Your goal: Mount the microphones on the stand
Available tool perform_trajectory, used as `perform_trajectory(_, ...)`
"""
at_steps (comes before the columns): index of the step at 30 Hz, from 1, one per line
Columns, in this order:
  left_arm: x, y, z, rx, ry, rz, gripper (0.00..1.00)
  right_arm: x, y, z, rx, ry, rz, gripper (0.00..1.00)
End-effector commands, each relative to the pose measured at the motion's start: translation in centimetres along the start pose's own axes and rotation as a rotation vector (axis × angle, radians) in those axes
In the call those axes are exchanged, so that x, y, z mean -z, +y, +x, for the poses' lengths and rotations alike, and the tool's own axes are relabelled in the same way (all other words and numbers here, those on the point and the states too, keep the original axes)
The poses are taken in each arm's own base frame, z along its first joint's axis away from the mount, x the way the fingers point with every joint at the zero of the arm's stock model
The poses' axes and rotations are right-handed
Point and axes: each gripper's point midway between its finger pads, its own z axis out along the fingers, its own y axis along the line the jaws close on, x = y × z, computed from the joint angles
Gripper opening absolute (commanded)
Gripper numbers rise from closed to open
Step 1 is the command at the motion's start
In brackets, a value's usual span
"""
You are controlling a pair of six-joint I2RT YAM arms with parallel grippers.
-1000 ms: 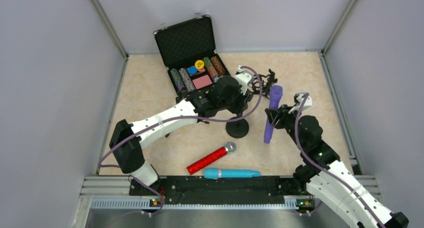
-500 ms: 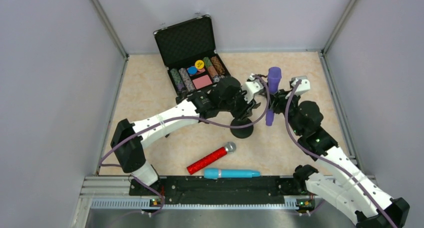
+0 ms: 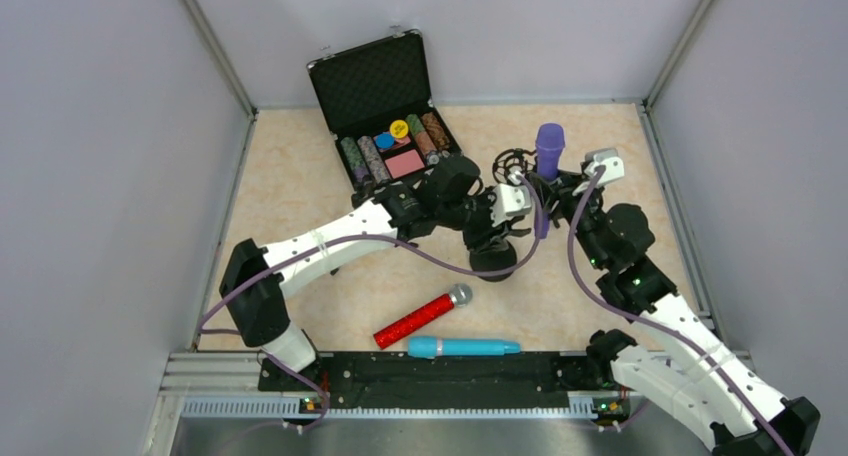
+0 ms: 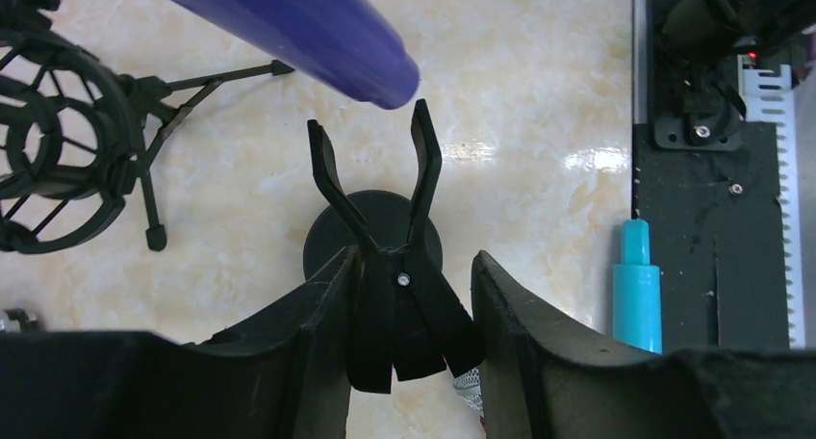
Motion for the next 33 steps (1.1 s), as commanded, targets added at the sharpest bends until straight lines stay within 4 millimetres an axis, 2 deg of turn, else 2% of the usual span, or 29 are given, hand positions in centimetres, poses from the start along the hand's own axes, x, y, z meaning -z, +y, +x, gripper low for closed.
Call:
perform_trajectory(1, 1.5, -3.5, 0.2, -0.050, 0.009, 0.155, 0.00, 0.8, 0.9, -5.5, 0.005, -0.150, -0.042, 0.00)
perform_trajectory(12, 1.9, -4.6, -0.5, -0.064, 0.003, 0.229, 0.00, 1.7, 0.7, -5.1, 0.011, -0.145, -0.044, 0.00)
perform_trajectory(17, 2.2, -4.5, -0.8, -0.045, 0.011, 0.251, 0.00, 2.0, 0.7, -5.1, 0.011, -0.146, -0.046, 0.00)
perform_trajectory(22, 1.6, -4.2, -0.5, -0.025, 0.021, 0.249, 0.01, 2.0, 0.9, -4.5, 0.001, -0.133, -0.060, 0.00)
perform_trajectory(28, 0.9, -2.3, 0.0, -0.013, 0.029, 0.147, 0.41, 2.4, 0.8, -4.0, -0.003, -0.124, -0.056, 0.00)
perform_trajectory(33, 1.4, -0.7, -1.1, -0.042, -0.052, 0.025, 0.60, 2.8, 0.7, -3.7, -0.006, -0.119, -0.057, 0.00)
